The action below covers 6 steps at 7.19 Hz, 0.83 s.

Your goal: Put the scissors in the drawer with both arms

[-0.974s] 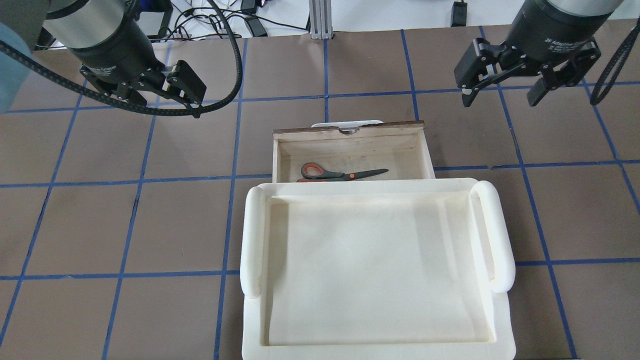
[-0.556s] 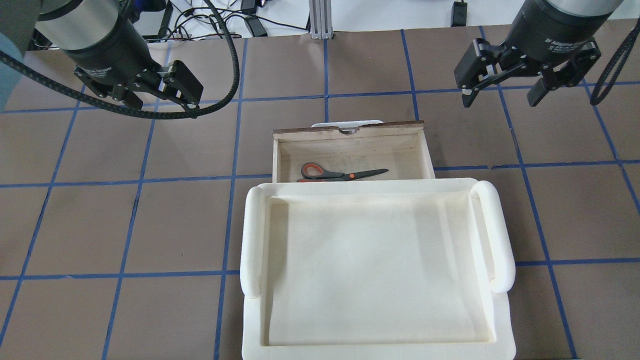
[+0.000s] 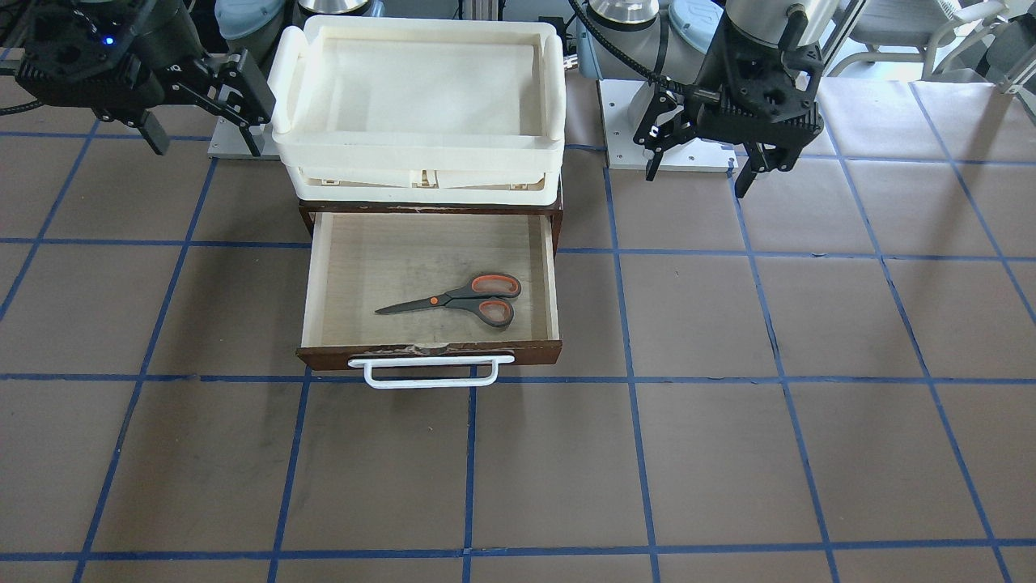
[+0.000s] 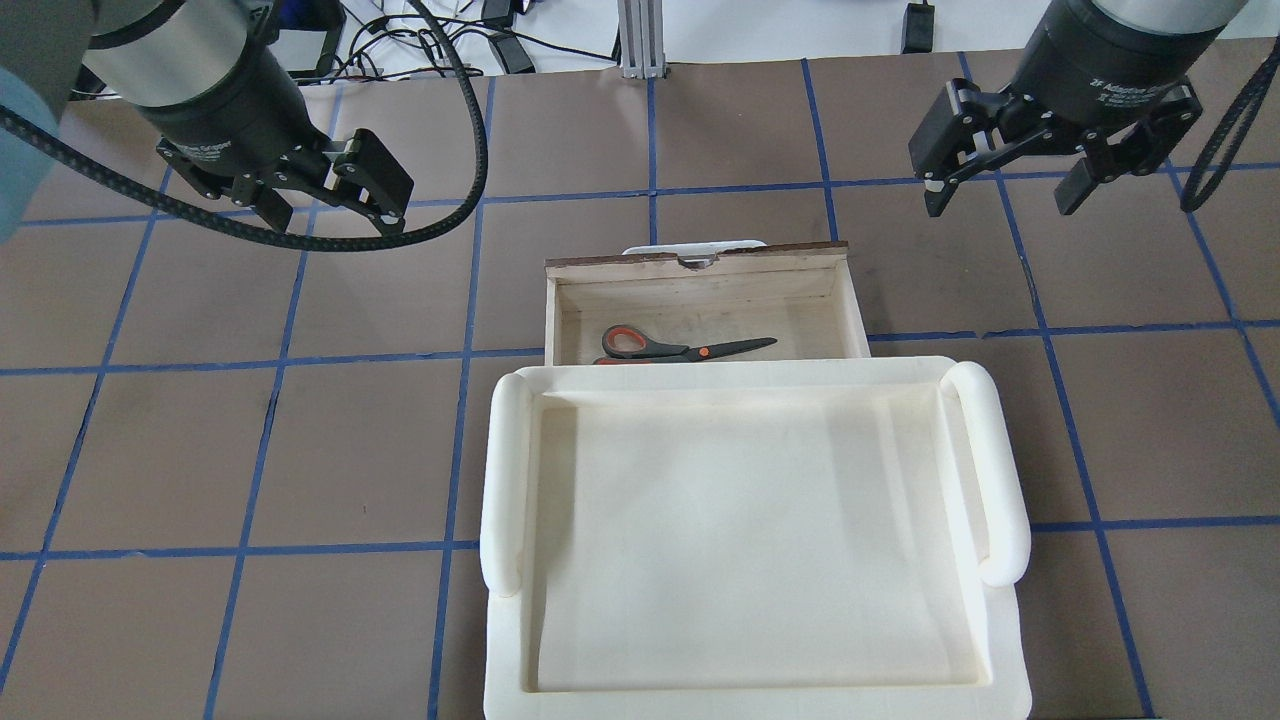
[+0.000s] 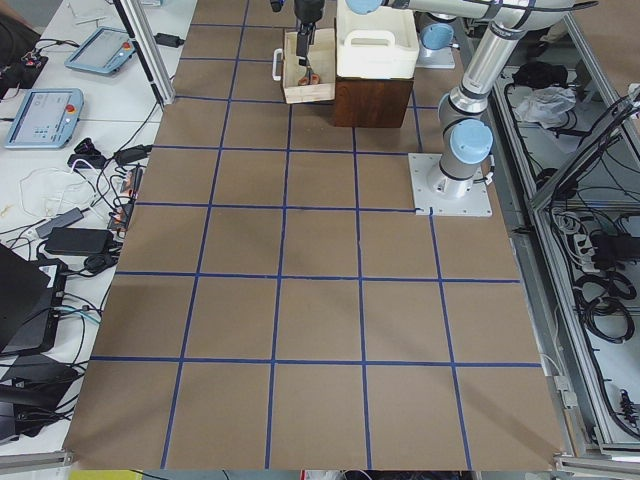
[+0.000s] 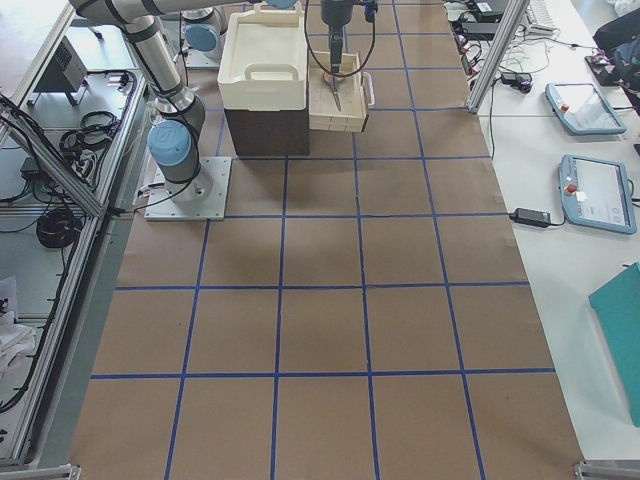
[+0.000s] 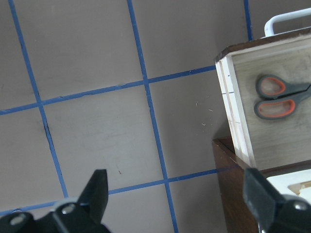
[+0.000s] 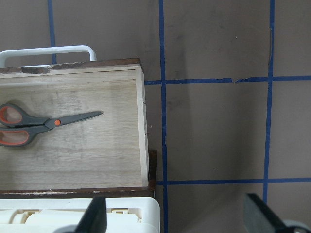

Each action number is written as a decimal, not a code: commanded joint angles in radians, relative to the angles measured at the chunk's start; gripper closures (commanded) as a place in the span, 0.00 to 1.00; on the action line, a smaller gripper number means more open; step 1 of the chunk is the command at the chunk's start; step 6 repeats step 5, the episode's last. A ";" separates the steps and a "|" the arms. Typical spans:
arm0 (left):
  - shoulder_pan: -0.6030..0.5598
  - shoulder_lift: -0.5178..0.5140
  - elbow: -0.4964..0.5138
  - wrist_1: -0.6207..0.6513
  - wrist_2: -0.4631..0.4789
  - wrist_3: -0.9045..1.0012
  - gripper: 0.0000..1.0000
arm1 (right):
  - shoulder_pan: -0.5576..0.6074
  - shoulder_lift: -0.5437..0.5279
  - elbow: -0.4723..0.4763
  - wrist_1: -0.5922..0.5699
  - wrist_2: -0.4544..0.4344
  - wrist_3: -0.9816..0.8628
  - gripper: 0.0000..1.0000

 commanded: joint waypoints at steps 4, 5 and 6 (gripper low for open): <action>0.000 0.003 0.000 0.000 0.000 0.000 0.00 | 0.000 0.000 0.000 0.004 0.000 0.000 0.00; 0.000 0.003 0.000 0.000 0.000 -0.002 0.00 | 0.000 0.002 0.000 0.004 0.000 -0.002 0.00; 0.000 0.003 0.000 0.000 0.000 -0.002 0.00 | 0.000 0.002 0.000 0.004 0.000 -0.002 0.00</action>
